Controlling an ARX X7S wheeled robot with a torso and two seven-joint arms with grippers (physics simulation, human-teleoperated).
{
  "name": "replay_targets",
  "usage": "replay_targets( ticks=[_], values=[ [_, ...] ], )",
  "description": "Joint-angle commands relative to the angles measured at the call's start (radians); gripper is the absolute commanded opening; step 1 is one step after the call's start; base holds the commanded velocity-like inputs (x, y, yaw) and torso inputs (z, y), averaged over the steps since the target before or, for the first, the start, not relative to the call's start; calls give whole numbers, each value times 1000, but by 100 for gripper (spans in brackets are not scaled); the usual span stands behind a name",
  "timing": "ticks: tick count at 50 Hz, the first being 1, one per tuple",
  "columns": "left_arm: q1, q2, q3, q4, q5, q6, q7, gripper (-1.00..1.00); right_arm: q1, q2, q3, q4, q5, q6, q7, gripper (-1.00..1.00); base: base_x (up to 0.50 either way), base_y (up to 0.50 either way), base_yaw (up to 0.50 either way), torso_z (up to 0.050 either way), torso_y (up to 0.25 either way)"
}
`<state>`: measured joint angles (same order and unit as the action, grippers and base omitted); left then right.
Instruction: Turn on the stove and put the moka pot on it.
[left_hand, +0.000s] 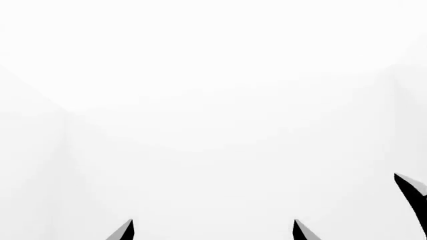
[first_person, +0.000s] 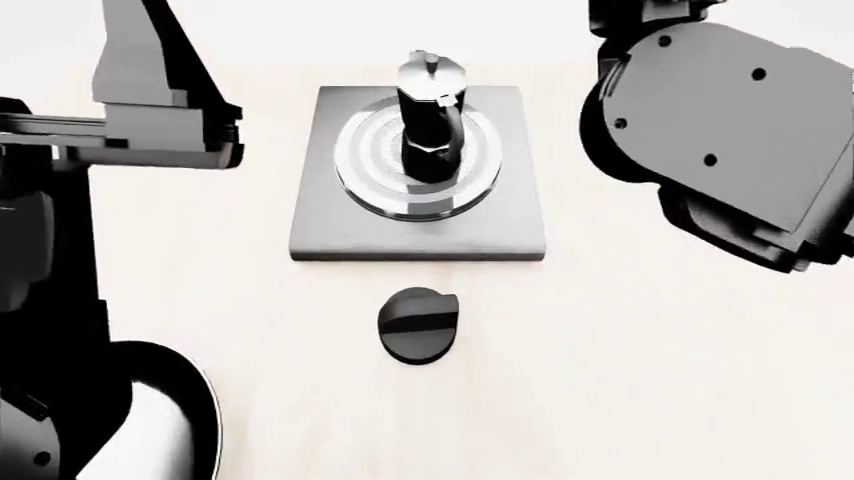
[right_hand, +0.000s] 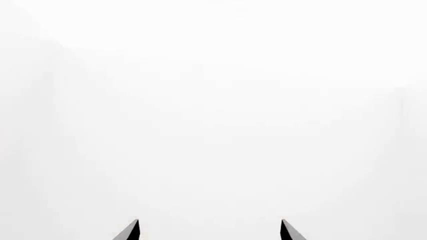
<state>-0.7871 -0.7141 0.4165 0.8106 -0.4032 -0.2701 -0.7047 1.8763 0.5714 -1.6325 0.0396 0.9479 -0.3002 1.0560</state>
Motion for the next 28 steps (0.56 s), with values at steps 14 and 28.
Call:
replay_targets(
  ticks=[14,28],
  values=[
    [-146,-33,-71,63,-78,-112,-6,100,288,405,-11,-586,-32,302,210,100,0,0,0,0,0],
    [-131,-61,-91,126,-112,-146,-35,100,307,578,-14,-762,-58,378,241,100,0,0,0,0,0]
  ],
)
